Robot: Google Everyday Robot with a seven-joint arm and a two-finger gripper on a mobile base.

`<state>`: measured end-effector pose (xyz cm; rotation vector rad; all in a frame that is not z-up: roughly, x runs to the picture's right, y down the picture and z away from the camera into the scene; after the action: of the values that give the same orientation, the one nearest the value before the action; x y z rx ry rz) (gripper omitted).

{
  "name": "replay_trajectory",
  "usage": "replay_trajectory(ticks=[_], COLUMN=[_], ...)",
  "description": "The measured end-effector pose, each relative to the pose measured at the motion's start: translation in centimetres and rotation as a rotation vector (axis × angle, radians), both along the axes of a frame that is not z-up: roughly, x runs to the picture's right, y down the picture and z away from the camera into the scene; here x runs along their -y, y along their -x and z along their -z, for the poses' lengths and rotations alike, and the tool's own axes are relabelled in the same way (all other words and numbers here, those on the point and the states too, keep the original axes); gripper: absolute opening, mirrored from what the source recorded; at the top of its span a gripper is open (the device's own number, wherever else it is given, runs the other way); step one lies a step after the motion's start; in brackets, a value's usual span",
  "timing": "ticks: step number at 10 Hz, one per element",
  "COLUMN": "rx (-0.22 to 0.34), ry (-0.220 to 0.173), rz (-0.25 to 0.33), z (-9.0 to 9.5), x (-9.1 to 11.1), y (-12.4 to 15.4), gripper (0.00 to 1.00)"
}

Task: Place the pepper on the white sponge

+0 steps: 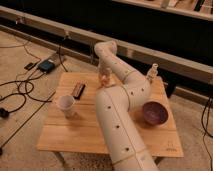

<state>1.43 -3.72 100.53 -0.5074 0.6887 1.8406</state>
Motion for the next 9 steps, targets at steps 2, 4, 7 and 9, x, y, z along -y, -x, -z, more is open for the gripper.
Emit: replay_trajectory(ticks=[2, 4, 7, 9], rx=[-0.002, -0.002, -0.004, -0.004], ry=[-0.001, -0.005, -0.024, -0.035], rz=[-0.010, -0.023, -0.038, -0.042], z=[-0.6, -1.1, -1.2, -1.0], x=[-0.2, -0.3, 0.3, 0.8], y=[-0.2, -0.4, -0.6, -0.6], gripper=[0.00, 0.10, 0.43, 0.63])
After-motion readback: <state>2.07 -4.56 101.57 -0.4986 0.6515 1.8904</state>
